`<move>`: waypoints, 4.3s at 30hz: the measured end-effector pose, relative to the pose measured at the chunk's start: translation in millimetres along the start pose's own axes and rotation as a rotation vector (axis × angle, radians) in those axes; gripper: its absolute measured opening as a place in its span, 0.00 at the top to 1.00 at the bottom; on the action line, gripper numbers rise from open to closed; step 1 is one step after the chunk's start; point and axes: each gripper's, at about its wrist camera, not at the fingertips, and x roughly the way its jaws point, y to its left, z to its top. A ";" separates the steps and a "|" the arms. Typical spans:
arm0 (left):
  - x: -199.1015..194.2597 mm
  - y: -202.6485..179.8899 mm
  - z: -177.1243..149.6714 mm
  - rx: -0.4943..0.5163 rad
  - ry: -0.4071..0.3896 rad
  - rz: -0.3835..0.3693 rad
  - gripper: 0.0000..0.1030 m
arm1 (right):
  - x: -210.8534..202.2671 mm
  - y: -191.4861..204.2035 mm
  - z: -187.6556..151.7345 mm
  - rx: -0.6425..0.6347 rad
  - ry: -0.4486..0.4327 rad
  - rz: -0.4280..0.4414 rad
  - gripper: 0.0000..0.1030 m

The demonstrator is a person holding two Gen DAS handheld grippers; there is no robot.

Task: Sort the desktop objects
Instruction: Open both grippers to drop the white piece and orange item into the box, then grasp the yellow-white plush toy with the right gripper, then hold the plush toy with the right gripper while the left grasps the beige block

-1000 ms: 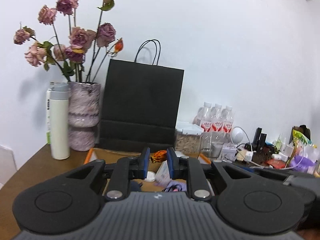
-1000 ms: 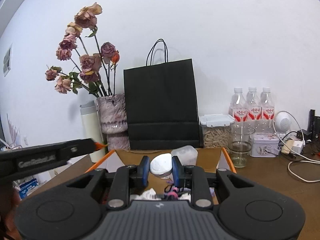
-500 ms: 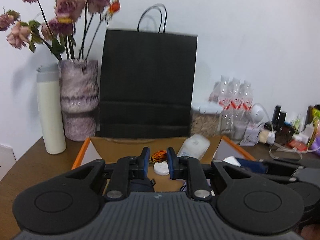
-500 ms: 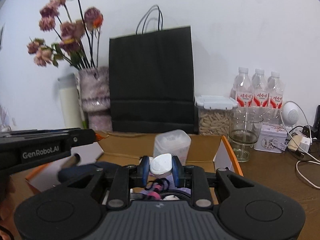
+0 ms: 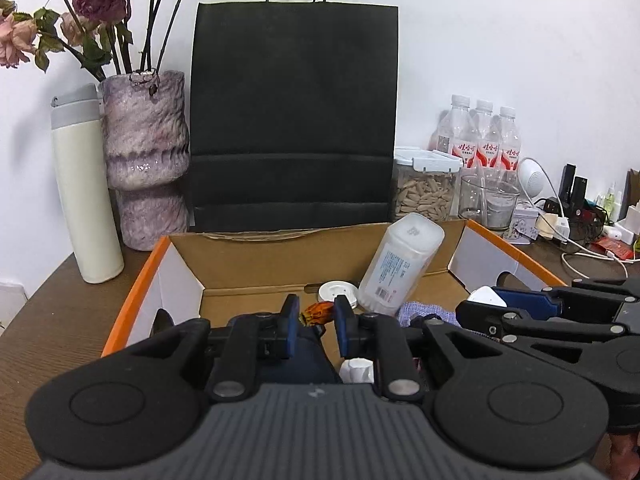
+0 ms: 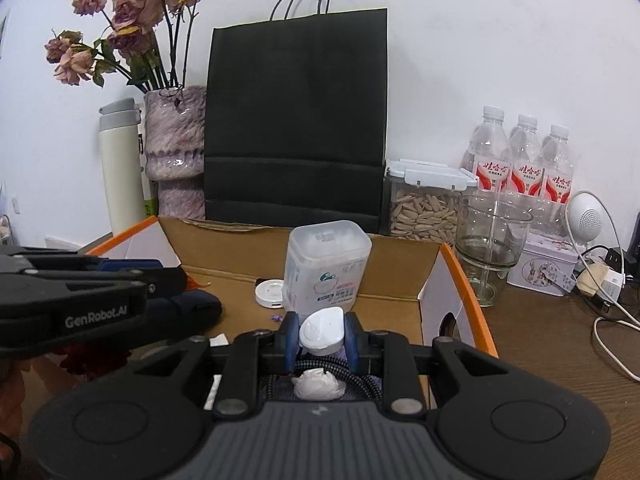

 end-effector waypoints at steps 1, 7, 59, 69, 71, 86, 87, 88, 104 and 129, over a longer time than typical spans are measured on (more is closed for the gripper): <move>-0.5 -0.4 -0.1 0.002 -0.003 0.004 0.81 | -0.2 0.3 -0.5 -0.001 0.002 0.000 0.77; -7.7 2.8 0.6 -0.024 -0.032 0.038 0.29 | -3.4 2.0 -2.9 0.006 0.002 -0.018 0.32; -153.8 95.8 -79.1 -0.163 -0.018 0.175 0.00 | -97.2 62.5 -69.5 0.045 0.109 0.086 0.01; -150.5 84.0 -82.7 -0.115 0.016 0.177 0.00 | -73.1 67.4 -69.8 0.115 0.217 0.109 0.25; -149.3 82.8 -83.9 -0.110 0.023 0.175 0.00 | -75.5 67.6 -69.8 0.102 0.214 0.113 0.34; -123.0 39.3 -86.2 -0.018 0.111 0.151 0.00 | -102.4 14.2 -70.3 0.103 0.140 0.103 0.39; -119.4 34.4 -84.9 -0.013 0.115 0.152 0.00 | -104.1 10.4 -70.7 0.100 0.135 0.096 0.39; -115.5 29.4 -84.1 -0.008 0.119 0.157 0.00 | -105.4 6.7 -71.3 0.095 0.129 0.089 0.39; -65.2 1.9 -71.9 -0.060 0.199 0.211 0.24 | -119.0 -36.9 -79.8 0.035 0.051 0.021 0.39; -105.6 2.1 -68.9 -0.132 0.114 0.094 0.70 | -134.8 -28.3 -77.1 0.009 -0.032 0.001 0.39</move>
